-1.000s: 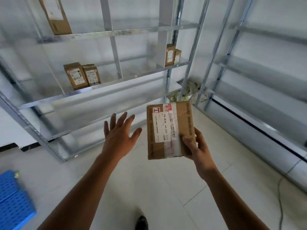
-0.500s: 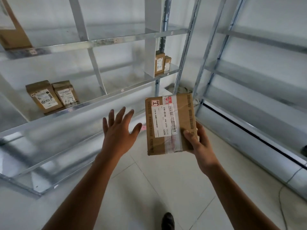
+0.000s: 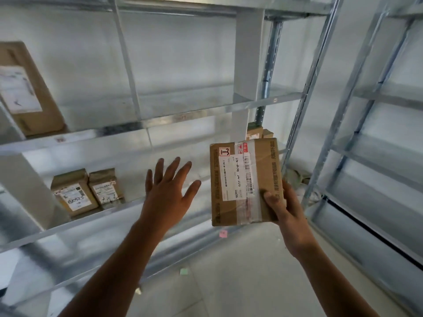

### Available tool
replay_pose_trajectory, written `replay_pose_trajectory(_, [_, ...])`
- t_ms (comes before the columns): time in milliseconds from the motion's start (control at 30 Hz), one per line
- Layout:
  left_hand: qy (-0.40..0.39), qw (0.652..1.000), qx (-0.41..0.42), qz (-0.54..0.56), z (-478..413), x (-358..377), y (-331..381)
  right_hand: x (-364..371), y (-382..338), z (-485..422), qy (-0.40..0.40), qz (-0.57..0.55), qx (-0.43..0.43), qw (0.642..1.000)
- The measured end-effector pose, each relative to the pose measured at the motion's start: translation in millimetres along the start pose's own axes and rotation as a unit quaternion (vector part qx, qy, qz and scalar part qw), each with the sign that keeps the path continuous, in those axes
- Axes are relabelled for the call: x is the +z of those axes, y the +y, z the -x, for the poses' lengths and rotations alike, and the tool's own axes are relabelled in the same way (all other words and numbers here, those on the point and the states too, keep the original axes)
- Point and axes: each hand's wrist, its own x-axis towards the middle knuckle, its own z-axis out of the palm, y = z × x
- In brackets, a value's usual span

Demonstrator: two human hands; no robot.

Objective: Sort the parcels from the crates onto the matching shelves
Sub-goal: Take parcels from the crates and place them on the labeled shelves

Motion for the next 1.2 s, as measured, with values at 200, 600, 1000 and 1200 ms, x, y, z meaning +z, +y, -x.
replay_pose_trajectory(200, [0.028,0.999,-0.029,-0.004,-78,-4,-24,29,-7,-113,-0.042,-0.023,-0.012,0.999])
replay_pose_trajectory(600, [0.091,0.921,0.019,0.378,-232,4,-82,162,-7,-303,-0.061,-0.001,-0.094,0.994])
replay_pose_trajectory(1000, [0.198,0.847,0.037,0.492,-333,19,-125,216,-11,-422,-0.108,0.069,-0.177,0.976])
replay_pose_trajectory(1200, [0.229,0.856,-0.012,0.464,-368,29,-135,224,-3,-477,-0.164,0.087,-0.179,0.966])
